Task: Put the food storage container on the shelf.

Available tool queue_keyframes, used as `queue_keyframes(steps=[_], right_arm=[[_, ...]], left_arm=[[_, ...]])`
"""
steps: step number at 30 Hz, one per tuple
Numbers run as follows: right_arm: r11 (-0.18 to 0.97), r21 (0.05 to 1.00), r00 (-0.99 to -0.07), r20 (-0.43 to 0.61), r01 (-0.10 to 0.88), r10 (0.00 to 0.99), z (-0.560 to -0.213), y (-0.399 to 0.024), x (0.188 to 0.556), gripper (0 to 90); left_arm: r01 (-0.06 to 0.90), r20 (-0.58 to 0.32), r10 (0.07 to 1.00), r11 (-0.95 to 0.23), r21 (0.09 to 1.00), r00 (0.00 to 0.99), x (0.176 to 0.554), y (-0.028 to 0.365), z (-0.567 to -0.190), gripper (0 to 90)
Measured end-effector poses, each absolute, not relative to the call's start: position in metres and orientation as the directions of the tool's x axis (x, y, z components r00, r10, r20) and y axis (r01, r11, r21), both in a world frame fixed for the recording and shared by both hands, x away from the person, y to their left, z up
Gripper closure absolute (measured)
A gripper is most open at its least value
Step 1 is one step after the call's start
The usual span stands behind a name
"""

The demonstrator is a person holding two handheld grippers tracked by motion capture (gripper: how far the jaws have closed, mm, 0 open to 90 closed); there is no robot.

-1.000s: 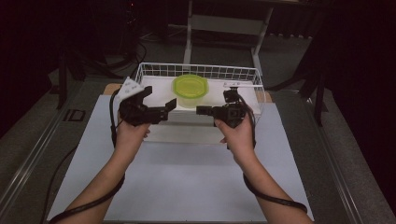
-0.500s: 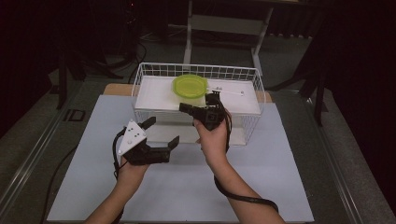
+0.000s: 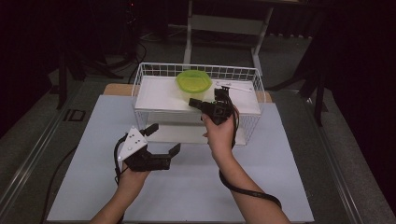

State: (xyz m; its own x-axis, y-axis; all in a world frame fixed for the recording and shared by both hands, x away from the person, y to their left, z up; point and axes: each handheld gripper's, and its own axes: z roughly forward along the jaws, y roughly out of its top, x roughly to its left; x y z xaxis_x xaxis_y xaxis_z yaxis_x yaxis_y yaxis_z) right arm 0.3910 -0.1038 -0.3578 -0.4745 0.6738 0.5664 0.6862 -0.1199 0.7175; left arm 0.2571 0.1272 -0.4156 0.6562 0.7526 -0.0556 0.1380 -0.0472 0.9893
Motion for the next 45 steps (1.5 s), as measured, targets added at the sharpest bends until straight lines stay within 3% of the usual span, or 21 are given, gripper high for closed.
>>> queue_keyframes(steps=[11,13,16,19,21,22,24,26,30,45], right_arm=[[-0.097,0.740,-0.525,0.557,0.666,0.643,-0.354,-0.115,0.373,79.7],[-0.090,0.755,-0.545,0.545,0.650,0.637,-0.356,-0.119,0.365,72.3],[-0.072,0.769,-0.562,0.524,0.635,0.640,-0.359,-0.122,0.358,68.3],[-0.036,0.804,-0.600,0.472,0.594,0.646,-0.363,-0.124,0.347,54.3],[-0.010,0.831,-0.627,0.427,0.556,0.651,-0.366,-0.125,0.340,41.6],[-0.005,0.853,-0.645,0.398,0.521,0.653,-0.368,-0.127,0.335,30.4],[-0.009,0.859,-0.655,0.396,0.511,0.643,-0.370,-0.130,0.333,28.5],[0.018,0.872,-0.686,0.372,0.489,0.625,-0.374,-0.133,0.328,19.3],[0.074,0.896,-0.718,0.299,0.438,0.629,-0.383,-0.138,0.316,14.6],[0.152,0.899,-0.697,0.200,0.410,0.689,-0.446,-0.179,0.280,14.7]], left_arm=[[0.128,-0.069,0.734,-0.024,0.991,0.676,0.249,0.127,-0.419,4.6],[0.117,-0.058,0.728,-0.030,0.993,0.683,0.246,0.127,-0.420,4.6],[0.102,-0.055,0.711,-0.024,0.994,0.701,0.242,0.129,-0.421,4.5],[0.091,-0.050,0.694,-0.023,0.996,0.718,0.239,0.130,-0.420,4.6],[0.082,-0.040,0.681,-0.029,0.996,0.732,0.235,0.130,-0.420,4.5],[0.079,-0.039,0.672,-0.028,0.997,0.740,0.234,0.130,-0.420,4.5],[0.081,-0.034,0.663,-0.040,0.996,0.747,0.232,0.128,-0.420,4.6],[0.076,-0.023,0.656,-0.052,0.996,0.754,0.229,0.126,-0.421,4.6],[0.078,-0.019,0.633,-0.065,0.995,0.774,0.225,0.122,-0.424,4.6],[0.119,-0.014,0.610,-0.131,0.984,0.793,0.222,0.122,-0.451,4.6]])
